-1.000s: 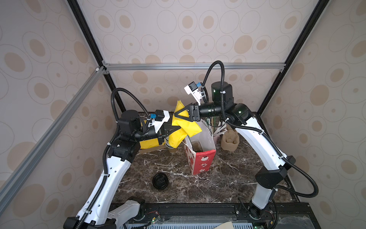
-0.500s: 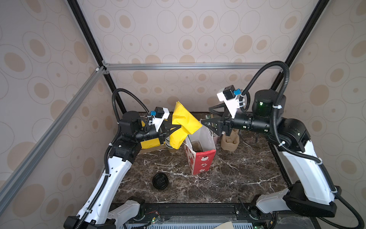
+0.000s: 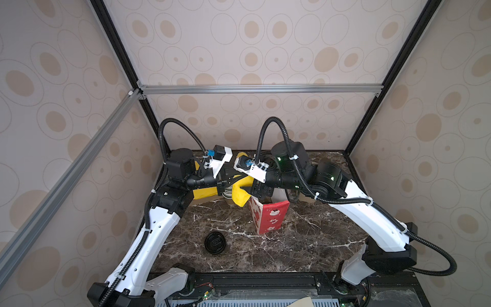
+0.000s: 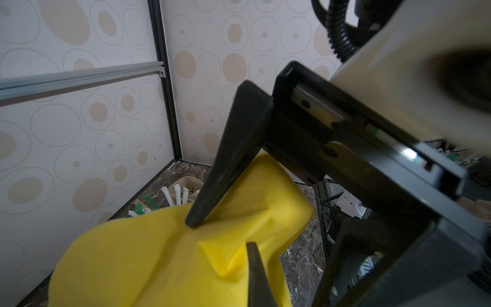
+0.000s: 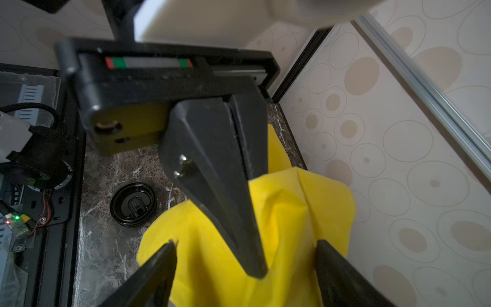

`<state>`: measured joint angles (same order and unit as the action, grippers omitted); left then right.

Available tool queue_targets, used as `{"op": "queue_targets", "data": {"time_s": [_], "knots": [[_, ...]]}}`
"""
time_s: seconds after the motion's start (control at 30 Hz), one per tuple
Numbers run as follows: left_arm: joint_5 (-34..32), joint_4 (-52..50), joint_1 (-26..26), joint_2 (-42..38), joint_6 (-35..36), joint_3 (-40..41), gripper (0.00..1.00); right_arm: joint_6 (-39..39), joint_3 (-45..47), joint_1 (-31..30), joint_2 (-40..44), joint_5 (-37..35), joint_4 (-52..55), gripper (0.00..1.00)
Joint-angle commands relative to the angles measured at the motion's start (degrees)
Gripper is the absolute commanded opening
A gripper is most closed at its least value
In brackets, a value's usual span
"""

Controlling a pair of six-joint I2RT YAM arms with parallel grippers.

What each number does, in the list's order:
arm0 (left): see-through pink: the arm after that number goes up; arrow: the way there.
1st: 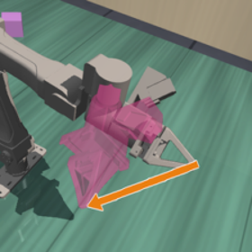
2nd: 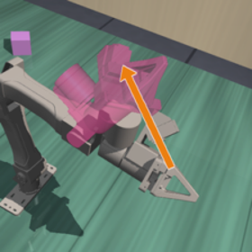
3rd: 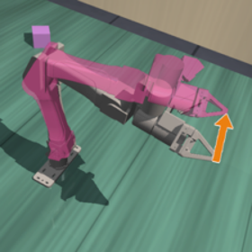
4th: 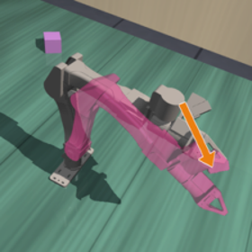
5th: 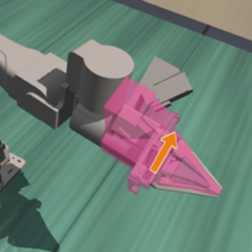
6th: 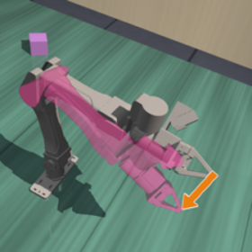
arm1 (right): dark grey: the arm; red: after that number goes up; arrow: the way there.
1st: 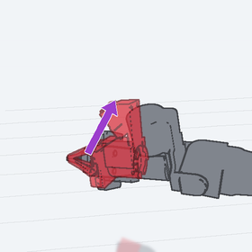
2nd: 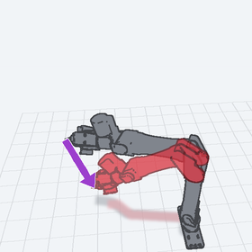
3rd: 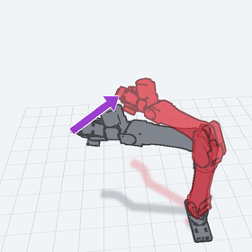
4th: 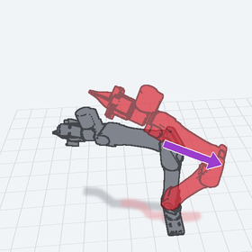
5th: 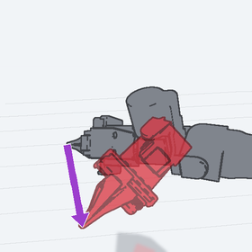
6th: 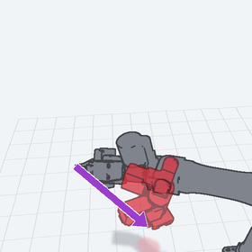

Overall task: Pack a coffee takeout order
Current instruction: Pass the napkin.

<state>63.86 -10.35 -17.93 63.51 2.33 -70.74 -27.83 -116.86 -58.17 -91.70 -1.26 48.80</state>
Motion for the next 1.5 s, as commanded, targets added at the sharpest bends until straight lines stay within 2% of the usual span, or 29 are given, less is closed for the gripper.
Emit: {"op": "queue_targets", "data": {"time_s": [0.0,0.17,0.4,0.73,0.87,0.9,1.0,1.07,1.17,1.23,1.27,1.33,1.4,1.47], "knots": [[2.2,-1.8,-0.4,-1.4,3.7,0.0,0.0,-3.0,1.5,-0.2,1.5,-2.0,-0.1,0.83],[2.4,-2.4,-0.5,-1.9,4.7,0.3,0.0,-2.1,3.8,-0.2,2.9,-2.3,-1.2,0.79],[2.4,-2.3,-0.5,-1.9,6.3,0.2,0.0,-0.4,6.2,0.0,4.9,-1.3,-0.2,0.62],[2.2,-2.7,-0.5,-1.7,7.9,-0.2,0.0,1.2,6.6,0.4,5.0,1.8,0.6,0.24],[1.8,-2.8,-0.5,-2.0,8.0,-0.2,0.0,1.6,5.5,0.5,4.6,3.1,1.4,0.12],[1.6,-2.7,-0.5,-2.2,8.1,-0.2,0.02,1.7,5.2,0.5,4.5,3.4,1.6,0.09],[0.7,-2.2,-0.5,-2.7,8.2,-0.1,0.19,2.3,4.7,0.6,4.4,4.2,2.4,0.04],[-0.3,-2.2,-0.5,-3.1,8.7,-0.1,0.4,3.5,4.4,0.9,4.6,5.1,2.7,0.02],[-2.5,-2.2,-0.5,-4.5,9.3,0.7,0.64,6.3,5.3,1.4,6.0,4.8,3.1,0.0],[-4.4,-1.5,-0.5,-5.9,9.3,1.8,0.88,8.6,6.8,1.7,7.6,2.8,3.0,0.0],[-5.3,-1.2,-0.5,-6.5,9.3,2.3,0.94,9.8,7.6,1.7,8.4,1.5,2.9,0.0],[-8.7,1.0,-0.5,-8.1,7.7,3.5,0.99,14.0,9.3,1.9,10.2,-3.2,2.5,0.0],[-13.1,3.9,-0.5,-9.6,6.8,5.4,0.99,18.9,10.2,2.0,11.6,-8.2,2.3,0.0],[-20.3,8.0,-0.5,-11.5,4.7,7.9,0.99,24.6,10.1,2.0,12.2,-13.3,3.5,0.0]]}}
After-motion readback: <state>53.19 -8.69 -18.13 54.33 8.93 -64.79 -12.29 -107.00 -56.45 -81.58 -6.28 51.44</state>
